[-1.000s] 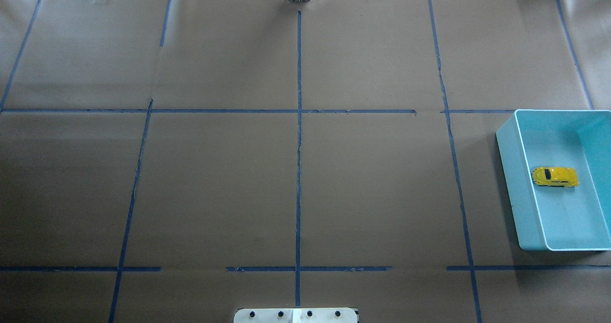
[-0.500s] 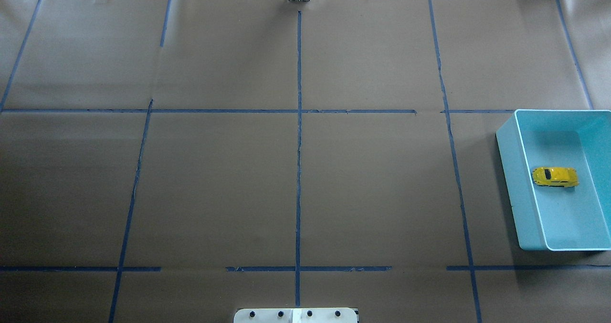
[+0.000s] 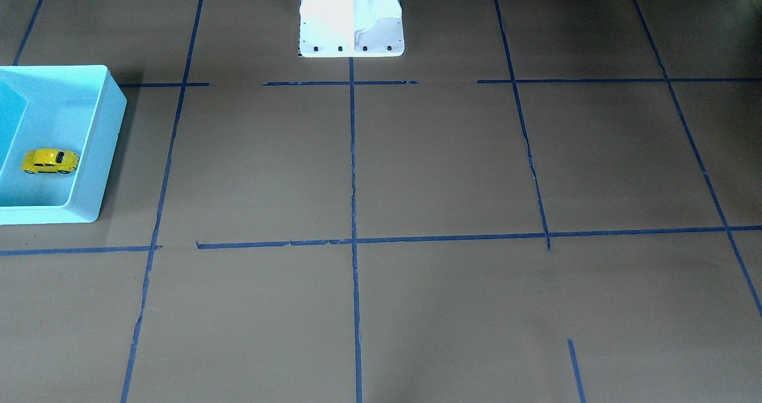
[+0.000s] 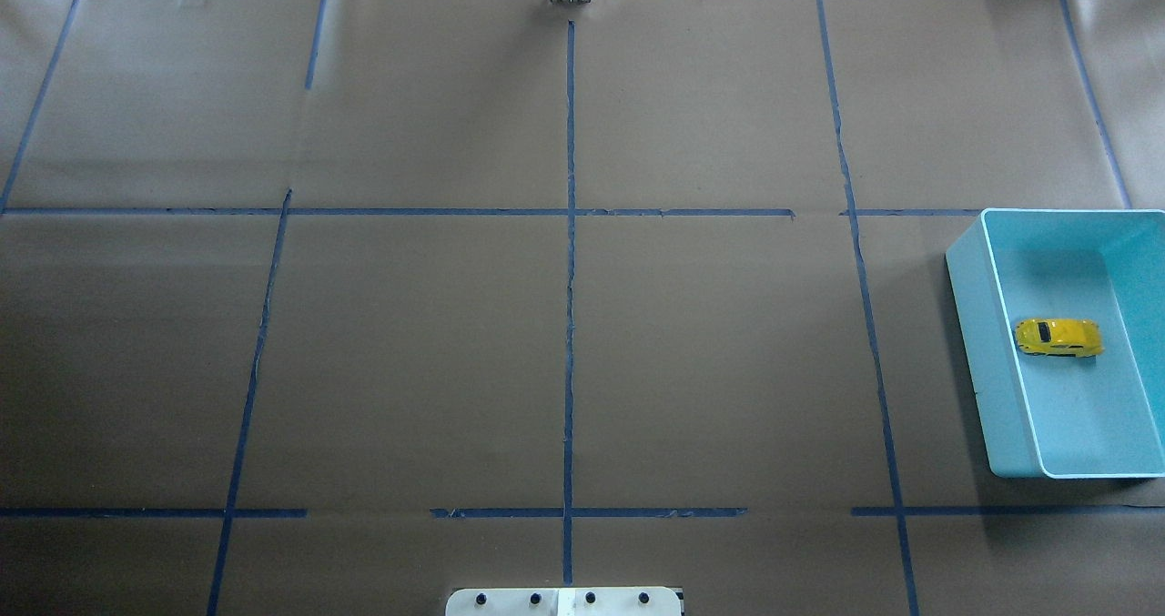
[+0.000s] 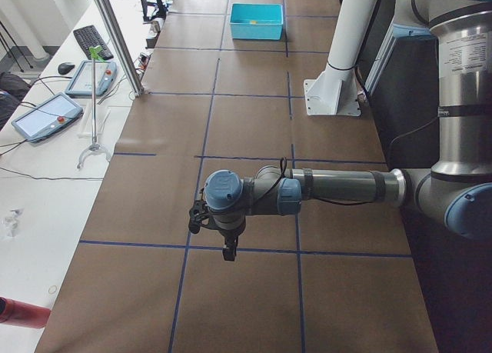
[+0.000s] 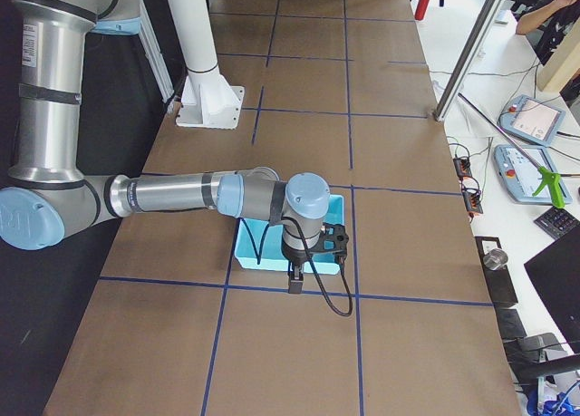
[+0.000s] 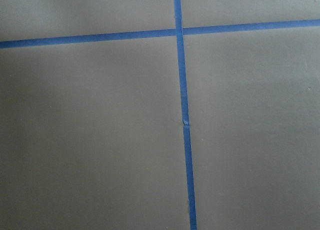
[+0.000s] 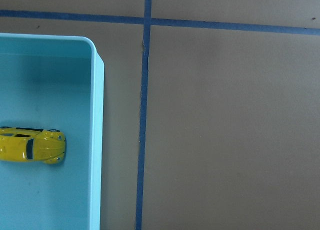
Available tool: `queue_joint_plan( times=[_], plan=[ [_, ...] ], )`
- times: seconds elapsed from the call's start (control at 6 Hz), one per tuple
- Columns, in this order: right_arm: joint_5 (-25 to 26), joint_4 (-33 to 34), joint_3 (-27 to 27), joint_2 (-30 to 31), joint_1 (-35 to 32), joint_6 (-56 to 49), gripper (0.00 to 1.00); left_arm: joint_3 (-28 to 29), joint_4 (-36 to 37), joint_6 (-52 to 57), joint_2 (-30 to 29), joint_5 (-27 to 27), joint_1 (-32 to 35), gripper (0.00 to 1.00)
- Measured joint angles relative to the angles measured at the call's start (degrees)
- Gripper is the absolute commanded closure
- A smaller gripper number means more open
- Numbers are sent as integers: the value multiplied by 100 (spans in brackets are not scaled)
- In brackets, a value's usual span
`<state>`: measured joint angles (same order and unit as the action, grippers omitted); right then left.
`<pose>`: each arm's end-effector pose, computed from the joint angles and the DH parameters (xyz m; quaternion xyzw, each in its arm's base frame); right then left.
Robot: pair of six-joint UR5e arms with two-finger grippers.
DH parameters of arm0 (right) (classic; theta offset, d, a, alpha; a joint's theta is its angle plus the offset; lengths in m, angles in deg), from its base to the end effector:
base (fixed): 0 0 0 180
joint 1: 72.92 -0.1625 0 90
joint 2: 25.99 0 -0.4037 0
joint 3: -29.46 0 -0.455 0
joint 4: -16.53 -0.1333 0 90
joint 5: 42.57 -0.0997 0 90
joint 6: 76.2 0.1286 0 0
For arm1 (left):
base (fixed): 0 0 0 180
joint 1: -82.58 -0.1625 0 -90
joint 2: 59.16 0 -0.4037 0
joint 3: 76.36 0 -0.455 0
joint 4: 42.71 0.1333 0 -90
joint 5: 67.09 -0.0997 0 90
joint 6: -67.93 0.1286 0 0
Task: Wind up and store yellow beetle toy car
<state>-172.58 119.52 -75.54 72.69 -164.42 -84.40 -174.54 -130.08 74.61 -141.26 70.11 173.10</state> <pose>0.0631 -0.4774 0.6209 -0.0256 -0.3449 -0.0349 0.9376 -0.0434 -0.4952 0.6515 0.0064 0.4007 0.0410 0.9153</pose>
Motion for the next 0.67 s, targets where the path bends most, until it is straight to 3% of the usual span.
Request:
queue_joint_plan(
  times=[0.67],
  plan=[
    [-45,-32,183,-30,0,-149,0,1,-3,0,-3,0,0,0]
  ],
)
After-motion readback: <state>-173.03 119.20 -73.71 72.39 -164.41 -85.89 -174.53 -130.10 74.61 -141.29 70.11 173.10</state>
